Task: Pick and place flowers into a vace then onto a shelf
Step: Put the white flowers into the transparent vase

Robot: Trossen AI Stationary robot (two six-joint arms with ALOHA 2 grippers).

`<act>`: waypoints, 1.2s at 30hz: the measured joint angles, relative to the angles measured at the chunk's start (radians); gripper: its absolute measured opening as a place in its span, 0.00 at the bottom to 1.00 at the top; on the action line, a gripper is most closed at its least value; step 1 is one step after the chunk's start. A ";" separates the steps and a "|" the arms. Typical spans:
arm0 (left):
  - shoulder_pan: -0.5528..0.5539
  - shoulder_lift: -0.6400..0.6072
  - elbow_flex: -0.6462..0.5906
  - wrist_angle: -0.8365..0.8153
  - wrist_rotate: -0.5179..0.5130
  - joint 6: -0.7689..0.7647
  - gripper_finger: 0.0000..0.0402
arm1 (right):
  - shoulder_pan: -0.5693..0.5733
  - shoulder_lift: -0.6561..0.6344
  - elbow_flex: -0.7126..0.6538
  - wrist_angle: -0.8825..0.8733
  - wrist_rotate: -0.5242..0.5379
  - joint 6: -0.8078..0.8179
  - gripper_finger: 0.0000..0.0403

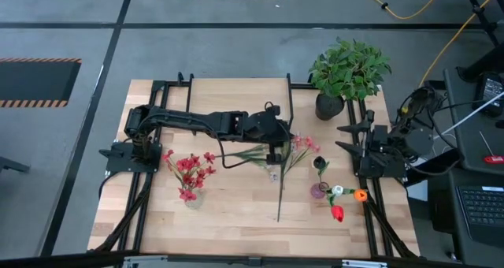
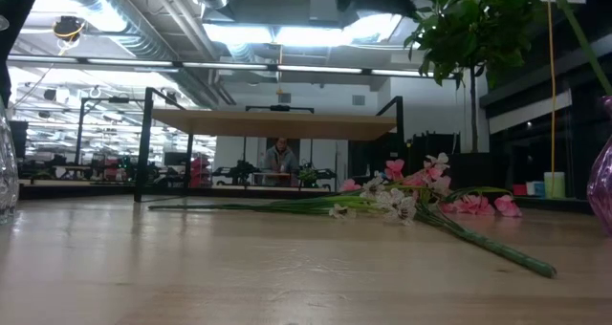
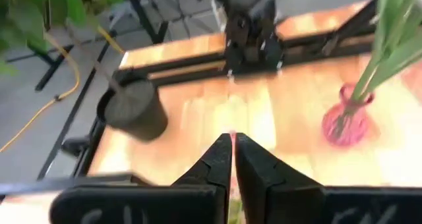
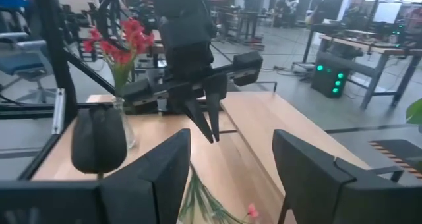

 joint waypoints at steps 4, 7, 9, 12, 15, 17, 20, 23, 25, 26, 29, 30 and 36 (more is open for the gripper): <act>-0.006 0.000 0.000 -0.092 -0.036 -0.023 0.10 | -0.010 0.008 -0.005 -0.005 -0.004 -0.003 0.54; -0.011 0.000 0.000 -0.184 -0.038 -0.080 0.18 | -0.010 0.009 -0.006 -0.012 -0.012 -0.009 0.54; -0.013 0.000 0.000 -0.253 -0.054 -0.131 0.23 | -0.010 0.008 -0.006 -0.012 -0.012 -0.036 0.54; -0.012 0.000 0.000 -0.352 -0.046 -0.251 0.31 | -0.010 0.008 -0.006 -0.013 -0.012 -0.043 0.54; -0.004 0.000 0.000 -0.445 -0.020 -0.305 0.36 | -0.009 0.008 -0.006 -0.033 -0.012 -0.016 0.54; 0.004 0.001 0.000 -0.492 0.022 -0.305 0.38 | -0.009 0.009 -0.006 -0.061 -0.013 0.013 0.54; 0.019 0.020 0.001 -0.504 0.069 -0.269 0.38 | -0.009 0.012 -0.006 -0.098 -0.013 0.059 0.54; 0.040 0.048 0.001 -0.506 0.086 -0.210 0.38 | -0.009 0.025 -0.007 -0.121 -0.013 0.087 0.54; 0.051 0.068 0.001 -0.525 0.100 -0.181 0.38 | -0.009 0.038 -0.008 -0.121 -0.012 0.107 0.54; 0.057 0.080 0.001 -0.525 0.110 -0.165 0.38 | -0.009 0.046 -0.008 -0.122 -0.011 0.110 0.54; 0.066 0.104 0.001 -0.531 0.131 -0.125 0.38 | -0.009 0.070 -0.021 -0.121 -0.010 0.113 0.54; 0.069 0.110 0.001 -0.529 0.131 -0.123 0.37 | -0.009 0.074 -0.033 -0.122 -0.010 0.117 0.54; 0.082 0.157 0.001 -0.573 0.183 -0.161 0.37 | -0.009 0.083 -0.123 -0.101 0.058 0.196 0.54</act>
